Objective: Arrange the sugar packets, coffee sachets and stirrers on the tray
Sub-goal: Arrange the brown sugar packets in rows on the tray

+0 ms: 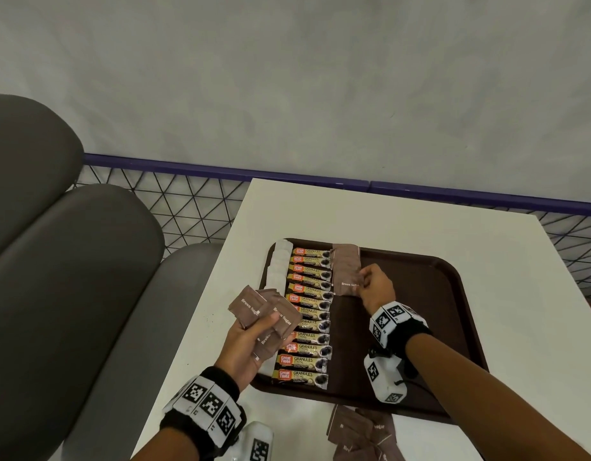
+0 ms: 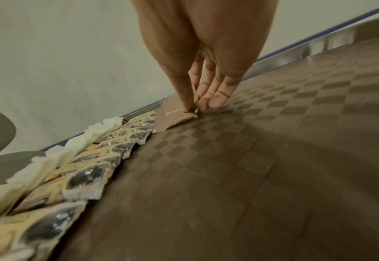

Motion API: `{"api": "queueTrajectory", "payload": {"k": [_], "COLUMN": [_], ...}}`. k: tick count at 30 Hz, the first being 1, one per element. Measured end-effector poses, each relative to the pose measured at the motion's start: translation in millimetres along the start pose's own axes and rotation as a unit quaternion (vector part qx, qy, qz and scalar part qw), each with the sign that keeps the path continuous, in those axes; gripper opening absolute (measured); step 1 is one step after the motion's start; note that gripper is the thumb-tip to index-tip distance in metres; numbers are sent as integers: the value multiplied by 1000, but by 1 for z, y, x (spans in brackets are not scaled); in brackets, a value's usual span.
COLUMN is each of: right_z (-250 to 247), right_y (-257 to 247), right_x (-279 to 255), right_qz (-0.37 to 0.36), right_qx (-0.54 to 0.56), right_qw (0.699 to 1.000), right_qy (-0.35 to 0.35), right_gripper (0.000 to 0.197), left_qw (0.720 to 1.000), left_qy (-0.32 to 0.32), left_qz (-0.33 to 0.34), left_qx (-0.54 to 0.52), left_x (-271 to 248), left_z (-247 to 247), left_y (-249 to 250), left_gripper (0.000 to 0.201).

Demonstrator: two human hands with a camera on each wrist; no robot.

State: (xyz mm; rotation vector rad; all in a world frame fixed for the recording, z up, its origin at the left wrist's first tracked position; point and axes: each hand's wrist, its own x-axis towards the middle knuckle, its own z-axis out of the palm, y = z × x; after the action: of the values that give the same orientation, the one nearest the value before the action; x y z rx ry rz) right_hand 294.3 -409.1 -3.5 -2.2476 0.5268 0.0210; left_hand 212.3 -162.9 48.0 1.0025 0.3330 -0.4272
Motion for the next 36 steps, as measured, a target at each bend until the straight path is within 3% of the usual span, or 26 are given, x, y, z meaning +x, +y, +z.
{"api": "queueTrajectory", "payload": {"k": [8,12,14,18,23,27,31,36], "right_z": [-1,-6,-7,-4,-1,3,5,5], "right_y": [-2,-6,-9,-16,-22,-23,-29,-28], "right_x": [-2,-10,-16,-32,-58,-69,-78,-90], "right_qz": [-29,-68,-90,-119,-166,-206,-195,-149], "right_qx": [-56,-104,-84,-32,46,45,92,203], "right_qw": [998,992,992,992,979,964,948,932], "right_qy": [-12,21,27,-39,-112,-165,-233,-259], "right_gripper": [32,43,39,24,29,20,8,12], "left_qw": [999,1000,1000,1000,999,999,999,999], "left_qy": [-2,-1,2,12,24,18,3,7], "left_qz": [-15,-2,7,22,35,43,51,39], "left_qx": [-39,-20,-7,-7,-7,-6,-18,-5], "left_x": [3,2,1,-2,-3,-4,-6,-5], "left_z": [1,2,3,5,10,14,22,26], "left_y": [-1,-2,-3,-7,-12,-11,-10,-15], "left_gripper": [31,33,33,37,43,42,37,39]}}
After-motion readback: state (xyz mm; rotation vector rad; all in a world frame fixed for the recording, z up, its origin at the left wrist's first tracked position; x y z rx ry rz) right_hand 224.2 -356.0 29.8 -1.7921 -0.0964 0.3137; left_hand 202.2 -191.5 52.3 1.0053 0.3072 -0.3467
